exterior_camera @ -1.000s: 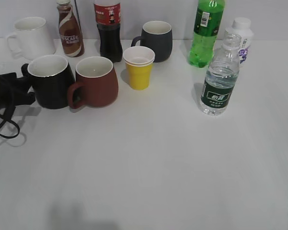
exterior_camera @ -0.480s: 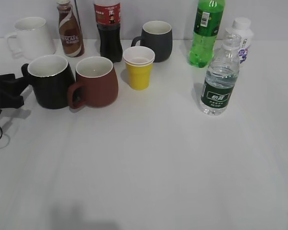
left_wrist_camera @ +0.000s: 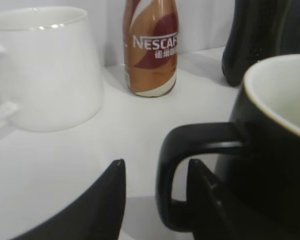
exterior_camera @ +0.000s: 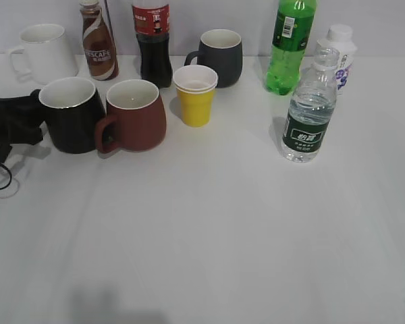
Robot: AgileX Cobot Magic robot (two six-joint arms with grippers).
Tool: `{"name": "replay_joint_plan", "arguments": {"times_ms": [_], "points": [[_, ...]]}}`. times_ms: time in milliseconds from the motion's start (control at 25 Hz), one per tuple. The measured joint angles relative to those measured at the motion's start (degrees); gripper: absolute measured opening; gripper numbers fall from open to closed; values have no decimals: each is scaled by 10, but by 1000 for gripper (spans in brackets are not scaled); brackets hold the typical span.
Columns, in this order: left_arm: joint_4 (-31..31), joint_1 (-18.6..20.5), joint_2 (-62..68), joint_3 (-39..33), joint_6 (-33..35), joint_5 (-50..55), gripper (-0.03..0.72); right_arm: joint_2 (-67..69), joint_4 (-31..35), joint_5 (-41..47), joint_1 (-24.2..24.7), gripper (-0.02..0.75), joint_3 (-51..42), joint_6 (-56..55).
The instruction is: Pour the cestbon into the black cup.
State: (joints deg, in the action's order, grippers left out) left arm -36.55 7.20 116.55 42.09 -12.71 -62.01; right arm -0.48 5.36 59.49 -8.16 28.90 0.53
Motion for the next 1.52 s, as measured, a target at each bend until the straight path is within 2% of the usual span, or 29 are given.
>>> {"name": "replay_joint_plan", "arguments": {"times_ms": [160, 360, 520, 840, 960, 1040, 1160, 1280, 1400, 1520], "points": [[-6, -4, 10, 16, -3, -2, 290, 0, 0, 0, 0, 521, 0, -1], [-10, -10, 10, 35, -4, 11, 196, 0, 0, 0, 0, 521, 0, -1], [-12, -11, 10, 40, -4, 17, 46, 0, 0, 0, 0, 513, 0, -5], [-17, -5, -23, 27, -1, 40, 37, 0, 3, 0, 0, 489, 0, -5], [-18, 6, -70, 0, 0, 55, 37, 7, 24, -12, 0, 487, 2, 4], [-3, 12, -110, -22, 0, 56, 37, 38, 54, -53, 0, 487, 7, 31], [21, 12, -164, -51, -1, 56, 37, 108, 130, -170, 0, 486, 8, 118], [28, 12, -216, -75, -3, 56, 37, 212, 241, -307, 0, 486, 8, 248], [29, 12, -266, -95, -20, 60, 37, 333, 406, -406, 0, 486, 8, 450], [30, 12, -305, -108, -34, 80, 37, 435, 669, -441, 0, 485, 7, 739]]}}
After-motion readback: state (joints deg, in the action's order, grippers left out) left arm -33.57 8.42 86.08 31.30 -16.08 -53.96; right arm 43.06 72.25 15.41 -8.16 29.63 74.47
